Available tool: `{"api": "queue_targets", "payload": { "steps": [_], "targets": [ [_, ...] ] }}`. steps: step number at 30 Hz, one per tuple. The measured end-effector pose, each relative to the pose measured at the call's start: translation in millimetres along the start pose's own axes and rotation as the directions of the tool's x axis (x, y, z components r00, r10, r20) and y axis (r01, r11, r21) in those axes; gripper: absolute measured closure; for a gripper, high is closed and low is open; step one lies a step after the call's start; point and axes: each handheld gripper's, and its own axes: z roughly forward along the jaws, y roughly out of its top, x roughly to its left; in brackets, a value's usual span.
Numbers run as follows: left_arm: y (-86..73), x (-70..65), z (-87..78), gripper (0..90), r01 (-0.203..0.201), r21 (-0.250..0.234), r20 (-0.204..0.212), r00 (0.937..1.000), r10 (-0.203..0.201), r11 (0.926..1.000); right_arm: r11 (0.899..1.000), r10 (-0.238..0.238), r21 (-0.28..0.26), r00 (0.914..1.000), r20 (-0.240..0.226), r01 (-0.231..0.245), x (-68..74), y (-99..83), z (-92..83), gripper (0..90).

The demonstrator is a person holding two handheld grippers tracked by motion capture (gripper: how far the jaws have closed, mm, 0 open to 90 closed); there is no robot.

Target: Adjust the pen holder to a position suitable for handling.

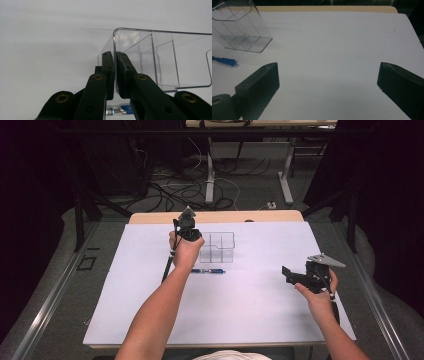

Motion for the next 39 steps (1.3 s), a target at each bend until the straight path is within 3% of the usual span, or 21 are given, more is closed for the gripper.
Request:
{"api": "queue_targets", "payload": {
  "steps": [21, 28, 36, 39],
  "targets": [
    [-1.4, 8.5, 1.6, 83.7, -0.019, -0.018, 0.064, 0.9978, 0.02, 0.9997, 1.0, -0.004, -0.001, 1.0, 0.006, 0.004, 0.9, -0.1, 0.4, 3.6],
    [-2.4, 12.2, 0.1, 80.3, -0.042, -0.034, 0.074, 0.9963, 0.044, 0.9986, 1.0, -0.005, -0.002, 1.0, 0.006, 0.005, 1.0, -0.3, 0.7, 3.6],
    [-5.2, 19.9, -4.8, 70.5, -0.065, -0.093, 0.096, 0.9927, 0.074, 0.9936, 1.0, -0.001, 0.006, 1.0, 0.002, 0.001, 1.6, -0.4, 0.2, 3.6],
    [-5.9, 22.4, -7.9, 66.4, -0.069, -0.142, 0.103, 0.9912, 0.084, 0.9875, 1.0, -0.004, 0.006, 1.0, 0.003, 0.004, 1.6, -0.4, 0.4, 3.6]
  ]
}}
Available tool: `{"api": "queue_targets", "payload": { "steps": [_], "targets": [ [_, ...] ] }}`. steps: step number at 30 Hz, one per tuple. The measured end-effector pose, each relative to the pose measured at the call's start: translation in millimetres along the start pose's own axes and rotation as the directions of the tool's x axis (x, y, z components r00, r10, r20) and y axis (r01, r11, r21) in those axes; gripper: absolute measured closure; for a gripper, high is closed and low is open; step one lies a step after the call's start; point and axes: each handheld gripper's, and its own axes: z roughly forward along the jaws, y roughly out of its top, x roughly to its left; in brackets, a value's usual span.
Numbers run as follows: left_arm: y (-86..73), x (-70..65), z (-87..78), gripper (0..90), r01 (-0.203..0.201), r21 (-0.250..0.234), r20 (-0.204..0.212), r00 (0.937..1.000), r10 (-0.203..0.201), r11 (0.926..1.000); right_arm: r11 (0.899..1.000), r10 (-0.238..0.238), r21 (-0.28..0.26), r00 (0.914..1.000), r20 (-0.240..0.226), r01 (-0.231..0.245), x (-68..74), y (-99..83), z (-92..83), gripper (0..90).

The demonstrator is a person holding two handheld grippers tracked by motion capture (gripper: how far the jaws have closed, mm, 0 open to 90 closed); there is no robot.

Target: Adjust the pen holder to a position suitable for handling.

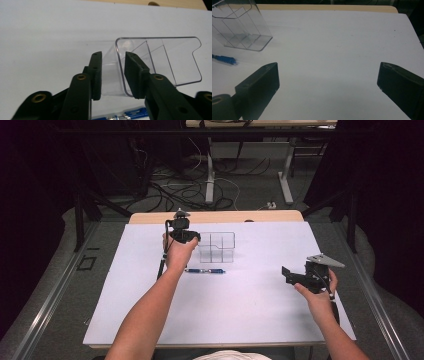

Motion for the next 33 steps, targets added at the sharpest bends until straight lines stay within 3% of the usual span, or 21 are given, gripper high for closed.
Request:
{"api": "queue_targets", "payload": {
  "steps": [5, 11, 13, 15, 22, 28, 31, 33],
  "targets": [
    [-1.5, 6.6, -7.1, 58.9, -0.05, -0.056, -0.008, 0.9987, 0.05, 0.9971, 1.0, -0.001, -0.001, 1.0, 0.01, 0.001, 0.4, 0.1, -0.4, 3.6],
    [-4.2, 15.2, -10.9, 50.7, -0.071, -0.092, -0.001, 0.9975, 0.071, 0.9933, 1.0, -0.001, 0.001, 1.0, 0.003, 0.001, 0.5, 0.1, 0.2, 3.6],
    [-5.1, 17.7, -12.7, 46.8, -0.109, -0.082, -0.006, 0.994, 0.109, 0.9906, 1.0, -0.004, -0.001, 1.0, 0.003, 0.004, 0.3, 0.3, 0.6, 3.6],
    [-8.7, 19.8, -14.3, 43.2, -0.144, -0.114, 0.004, 0.9894, 0.145, 0.983, 1.0, -0.009, -0.002, 1.0, 0.002, 0.009, 0.0, 0.5, 0.8, 3.6],
    [-24.1, 30.8, -21.8, 30.3, -0.201, -0.144, 0.035, 0.9775, 0.208, 0.9689, 1.0, -0.021, 0.002, 0.9998, 0.007, 0.021, -0.4, 0.3, 2.0, 3.6],
    [-35.9, 42.2, -34.6, 24.2, -0.222, -0.165, 0.004, 0.9741, 0.226, 0.9609, 1.0, -0.014, 0.006, 0.9998, 0.013, 0.014, 2.1, 0.6, 1.2, 3.6],
    [-39.7, 48.3, -40.7, 23.7, -0.231, -0.179, 0.01, 0.9716, 0.237, 0.9562, 1.0, -0.023, 0.004, 0.9996, 0.013, 0.023, 1.4, 1.0, 1.4, 3.6],
    [-43.5, 52.7, -45.2, 20.9, -0.219, -0.204, 0.018, 0.9736, 0.228, 0.954, 1.0, -0.026, 0.004, 0.9996, 0.013, 0.026, 1.4, 1.1, 1.5, 3.6]
  ]
}}
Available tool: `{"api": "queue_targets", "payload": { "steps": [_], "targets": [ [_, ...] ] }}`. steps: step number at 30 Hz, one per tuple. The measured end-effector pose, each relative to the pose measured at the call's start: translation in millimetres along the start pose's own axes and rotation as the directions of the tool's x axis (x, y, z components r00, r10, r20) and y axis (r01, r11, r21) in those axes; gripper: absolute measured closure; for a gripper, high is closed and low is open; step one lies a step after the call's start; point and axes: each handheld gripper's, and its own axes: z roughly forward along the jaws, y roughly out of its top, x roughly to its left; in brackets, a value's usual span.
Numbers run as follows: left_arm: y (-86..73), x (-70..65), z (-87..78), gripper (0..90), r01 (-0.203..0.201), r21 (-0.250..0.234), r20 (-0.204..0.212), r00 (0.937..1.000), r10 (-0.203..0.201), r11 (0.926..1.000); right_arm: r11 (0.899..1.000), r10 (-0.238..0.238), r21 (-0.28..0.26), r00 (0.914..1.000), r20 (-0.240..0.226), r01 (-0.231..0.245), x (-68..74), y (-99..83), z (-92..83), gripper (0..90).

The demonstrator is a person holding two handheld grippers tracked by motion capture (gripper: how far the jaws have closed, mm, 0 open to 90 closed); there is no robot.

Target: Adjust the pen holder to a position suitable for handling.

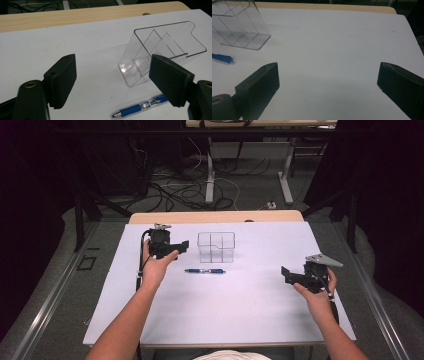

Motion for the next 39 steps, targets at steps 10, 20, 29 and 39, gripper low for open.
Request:
{"api": "queue_targets", "payload": {
  "steps": [10, 20, 29, 39],
  "targets": [
    [-23.1, 16.2, -18.8, 2.2, -0.02, -0.029, 0.011, 0.9997, 0.021, 0.9994, 1.0, 0.001, 0.0, 1.0, 0.0, -0.001, 0.1, -0.2, -1.2, 3.6],
    [-51.4, 30.3, -43.1, 0.1, -0.001, -0.112, 0.037, 0.9993, 0.005, 0.9937, 1.0, -0.018, 0.013, 0.9998, 0.009, 0.018, 1.3, -0.1, -1.2, 3.6],
    [-73.2, 37.9, -61.4, 0.1, -0.052, -0.176, 0.028, 0.998, 0.058, 0.9831, 0.998, -0.051, 0.031, 0.9987, 0.003, 0.051, 5.5, 0.1, 0.2, 3.5],
    [-78.6, 45.0, -56.3, 0.5, -0.033, -0.196, 0.023, 0.999, 0.038, 0.9801, 0.99, -0.122, 0.068, 0.9923, -0.019, 0.123, 11.8, 1.2, 4.1, 0.0]
  ]
}}
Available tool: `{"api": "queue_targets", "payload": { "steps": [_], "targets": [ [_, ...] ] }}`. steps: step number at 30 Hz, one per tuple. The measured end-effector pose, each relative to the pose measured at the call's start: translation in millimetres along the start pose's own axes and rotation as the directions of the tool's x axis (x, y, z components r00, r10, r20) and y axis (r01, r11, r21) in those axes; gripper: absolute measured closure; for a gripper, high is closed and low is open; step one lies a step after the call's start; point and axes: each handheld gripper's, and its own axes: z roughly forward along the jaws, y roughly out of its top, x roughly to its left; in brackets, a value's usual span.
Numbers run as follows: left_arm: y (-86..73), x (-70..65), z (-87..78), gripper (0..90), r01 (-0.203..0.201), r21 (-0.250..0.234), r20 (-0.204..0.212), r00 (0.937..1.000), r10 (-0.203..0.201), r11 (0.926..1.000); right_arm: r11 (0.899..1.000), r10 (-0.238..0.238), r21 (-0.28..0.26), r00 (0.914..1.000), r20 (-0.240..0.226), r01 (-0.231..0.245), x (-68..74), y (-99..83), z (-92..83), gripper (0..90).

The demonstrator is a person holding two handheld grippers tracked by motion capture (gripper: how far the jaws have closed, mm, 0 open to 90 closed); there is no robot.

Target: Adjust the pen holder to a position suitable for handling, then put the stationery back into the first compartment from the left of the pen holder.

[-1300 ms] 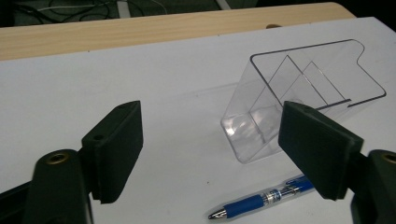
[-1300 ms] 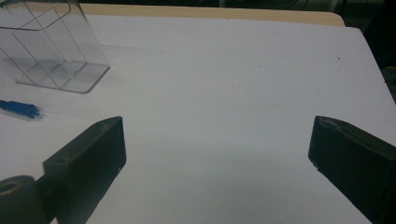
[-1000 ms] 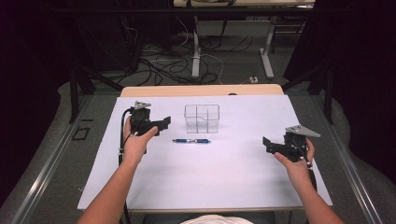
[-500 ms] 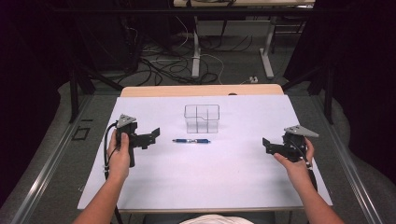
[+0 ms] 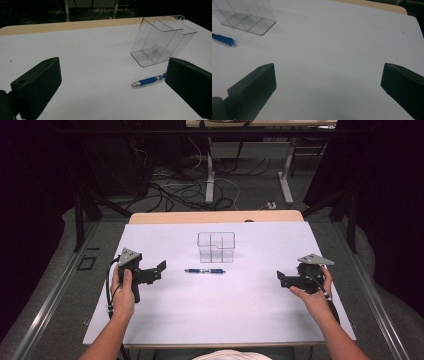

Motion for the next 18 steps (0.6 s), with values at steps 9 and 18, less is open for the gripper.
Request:
{"api": "queue_targets", "payload": {
  "steps": [9, 18],
  "targets": [
    [-4.0, 4.6, 1.9, 0.8, 0.001, 0.019, -0.014, 0.9999, -0.001, 0.9998, 0.996, -0.08, 0.021, 0.9959, -0.041, 0.081, 9.1, 4.6, 2.1, 4.3],
    [-7.1, 4.2, -1.4, 0.8, 0.003, 0.008, -0.014, 0.9999, -0.003, 1.0, 0.969, -0.239, 0.042, 0.9672, -0.087, 0.243, 28.2, 15.0, 9.3, 15.5]
  ]
}}
